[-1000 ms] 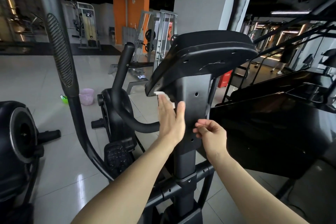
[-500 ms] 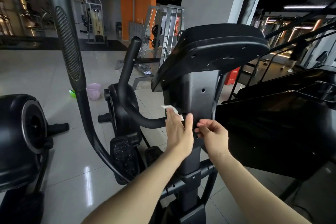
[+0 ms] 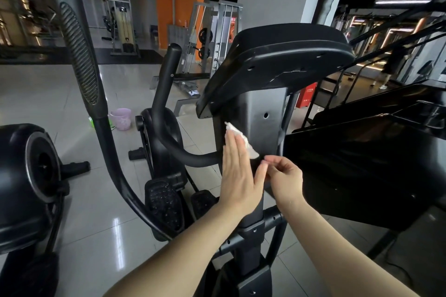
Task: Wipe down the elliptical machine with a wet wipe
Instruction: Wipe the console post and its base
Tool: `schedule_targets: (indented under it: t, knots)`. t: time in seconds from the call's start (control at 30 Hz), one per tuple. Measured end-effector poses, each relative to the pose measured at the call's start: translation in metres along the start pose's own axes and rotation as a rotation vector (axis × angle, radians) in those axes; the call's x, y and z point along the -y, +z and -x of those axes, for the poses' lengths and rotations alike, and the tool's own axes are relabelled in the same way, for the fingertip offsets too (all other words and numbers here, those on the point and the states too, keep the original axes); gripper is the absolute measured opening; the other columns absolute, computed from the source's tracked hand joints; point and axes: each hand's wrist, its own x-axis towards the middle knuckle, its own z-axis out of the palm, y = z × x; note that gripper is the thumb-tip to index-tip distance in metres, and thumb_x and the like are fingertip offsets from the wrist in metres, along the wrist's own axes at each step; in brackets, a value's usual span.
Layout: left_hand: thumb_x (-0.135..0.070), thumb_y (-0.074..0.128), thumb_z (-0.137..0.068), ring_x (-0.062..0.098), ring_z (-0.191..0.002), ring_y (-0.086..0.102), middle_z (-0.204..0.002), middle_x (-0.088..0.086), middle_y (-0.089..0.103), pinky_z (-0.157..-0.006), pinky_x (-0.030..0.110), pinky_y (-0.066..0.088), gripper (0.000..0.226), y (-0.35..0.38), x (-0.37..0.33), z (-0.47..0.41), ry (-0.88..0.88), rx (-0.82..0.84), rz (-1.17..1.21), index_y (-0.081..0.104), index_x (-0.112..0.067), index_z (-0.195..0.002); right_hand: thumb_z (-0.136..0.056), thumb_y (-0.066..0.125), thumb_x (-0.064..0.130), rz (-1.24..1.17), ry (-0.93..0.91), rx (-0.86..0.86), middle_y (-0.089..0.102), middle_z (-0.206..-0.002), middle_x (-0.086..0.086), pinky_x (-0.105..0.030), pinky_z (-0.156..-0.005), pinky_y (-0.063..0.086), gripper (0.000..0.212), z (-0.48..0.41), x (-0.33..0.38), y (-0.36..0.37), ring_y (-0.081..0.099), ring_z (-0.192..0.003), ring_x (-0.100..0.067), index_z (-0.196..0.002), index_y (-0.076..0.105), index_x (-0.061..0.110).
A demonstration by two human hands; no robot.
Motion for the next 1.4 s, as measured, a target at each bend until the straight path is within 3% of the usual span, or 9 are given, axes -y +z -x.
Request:
schedule_targets:
  t: [0.13,0.37,0.57,0.77,0.87,1.07,1.27,1.33,1.4]
  knots:
    - [-0.049,0.029,-0.107,0.022,-0.155,-0.021,-0.164,0.010,-0.031,-0.127,0.049,0.009,0.083,0.020,0.018,0.032,-0.015,0.069,-0.056,-0.022,-0.006,-0.156,-0.098,0.063,0.002,-0.021,0.070,-0.011,0.075,-0.090,-0.019,-0.048,-0.085,0.062,0.012,0.000,-0.009,-0.004,0.073,-0.078,-0.025,-0.100,0.072,0.009]
    - [-0.044,0.041,-0.104,0.027,-0.155,-0.018,-0.166,0.016,-0.024,-0.128,0.047,0.003,0.084,-0.008,-0.007,-0.027,0.059,-0.078,-0.071,-0.010,-0.006,-0.160,-0.099,0.059,0.002,0.045,0.025,0.008,0.077,-0.089,-0.010,-0.048,-0.081,0.063,0.018,0.000,-0.003,-0.003,0.074,-0.085,-0.034,-0.098,0.075,0.010]
    - [-0.043,0.039,-0.106,0.033,-0.156,-0.013,-0.167,0.020,-0.017,-0.127,0.049,0.008,0.080,0.007,0.008,0.004,0.099,-0.021,-0.210,-0.004,-0.002,-0.160,-0.098,0.063,0.001,0.013,0.076,-0.016,0.077,-0.092,-0.011,-0.041,-0.082,0.063,0.014,0.004,-0.015,-0.005,0.075,-0.087,-0.030,-0.100,0.074,0.011]
    - [-0.054,0.031,-0.104,0.010,-0.154,-0.019,-0.164,-0.003,-0.032,-0.128,0.040,0.004,0.084,0.049,0.033,0.079,-0.182,0.154,0.199,-0.024,-0.019,-0.157,-0.097,0.062,-0.003,0.002,0.104,-0.041,0.075,-0.096,-0.021,-0.041,-0.084,0.061,0.013,0.008,-0.023,-0.009,0.072,-0.076,-0.019,-0.100,0.071,0.005]
    - [-0.060,0.027,-0.103,-0.001,-0.152,-0.015,-0.167,-0.010,-0.022,-0.128,0.040,0.002,0.078,0.044,0.034,0.067,-0.400,0.151,0.423,-0.019,-0.028,-0.158,-0.097,0.062,-0.001,0.004,0.110,-0.038,0.075,-0.091,-0.017,-0.043,-0.085,0.061,0.013,0.008,-0.022,-0.011,0.071,-0.076,-0.019,-0.099,0.071,0.008]
    - [-0.067,0.026,-0.098,0.007,-0.156,0.000,-0.170,-0.005,-0.009,-0.129,0.041,0.006,0.085,0.040,0.032,0.027,-0.567,0.102,0.563,-0.012,-0.023,-0.161,-0.098,0.063,0.001,-0.011,0.078,-0.028,0.075,-0.091,-0.018,-0.033,-0.076,0.060,0.011,0.008,-0.016,-0.009,0.071,-0.075,-0.017,-0.101,0.071,0.007]
    - [-0.020,0.043,-0.106,0.012,-0.146,0.036,-0.159,0.003,0.037,-0.122,0.027,0.029,0.052,0.037,0.031,0.051,-0.576,0.060,0.553,0.029,-0.015,-0.156,-0.098,0.060,-0.003,0.003,0.071,-0.017,0.075,-0.092,-0.015,-0.024,-0.069,0.058,0.014,0.017,-0.019,-0.010,0.072,-0.075,-0.017,-0.101,0.071,0.005]
    - [-0.010,0.047,-0.104,0.011,-0.139,0.045,-0.154,0.003,0.045,-0.108,0.006,0.030,0.048,0.030,0.032,0.060,-0.611,0.079,0.492,0.041,-0.011,-0.151,-0.098,0.060,-0.005,0.030,0.085,-0.002,0.075,-0.091,-0.014,-0.020,-0.066,0.057,0.015,0.021,-0.023,-0.008,0.072,-0.073,-0.016,-0.100,0.071,0.005]
    - [-0.010,0.048,-0.103,0.004,-0.116,0.060,-0.139,0.005,0.059,-0.091,0.003,0.037,0.040,0.016,0.034,0.063,-0.634,0.101,0.428,0.055,-0.011,-0.142,-0.098,0.058,-0.005,0.053,0.102,0.017,0.074,-0.091,-0.012,-0.021,-0.065,0.057,0.017,0.027,-0.027,-0.005,0.071,-0.073,-0.016,-0.098,0.071,0.007]
